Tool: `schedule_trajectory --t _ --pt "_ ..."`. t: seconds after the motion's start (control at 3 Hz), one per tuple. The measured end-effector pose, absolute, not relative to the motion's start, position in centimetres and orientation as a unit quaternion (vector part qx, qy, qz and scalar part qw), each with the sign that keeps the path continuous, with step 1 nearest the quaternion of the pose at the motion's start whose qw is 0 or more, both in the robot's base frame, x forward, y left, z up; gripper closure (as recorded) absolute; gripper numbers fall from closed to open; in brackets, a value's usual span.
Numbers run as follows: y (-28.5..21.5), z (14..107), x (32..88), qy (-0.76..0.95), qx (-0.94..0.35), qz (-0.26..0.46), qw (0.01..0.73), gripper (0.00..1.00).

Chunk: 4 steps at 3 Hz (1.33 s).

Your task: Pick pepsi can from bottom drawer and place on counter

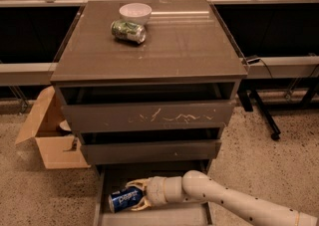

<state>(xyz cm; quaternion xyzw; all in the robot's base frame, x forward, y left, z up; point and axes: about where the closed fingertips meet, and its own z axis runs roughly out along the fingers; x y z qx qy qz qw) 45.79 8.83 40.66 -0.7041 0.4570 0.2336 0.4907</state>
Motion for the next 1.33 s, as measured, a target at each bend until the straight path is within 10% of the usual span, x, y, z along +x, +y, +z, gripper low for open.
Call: schedule_trajectory --t 1.33 --pt "7.2 58.1 45.4 0.407 -0.760 0.163 0.479 1.00"
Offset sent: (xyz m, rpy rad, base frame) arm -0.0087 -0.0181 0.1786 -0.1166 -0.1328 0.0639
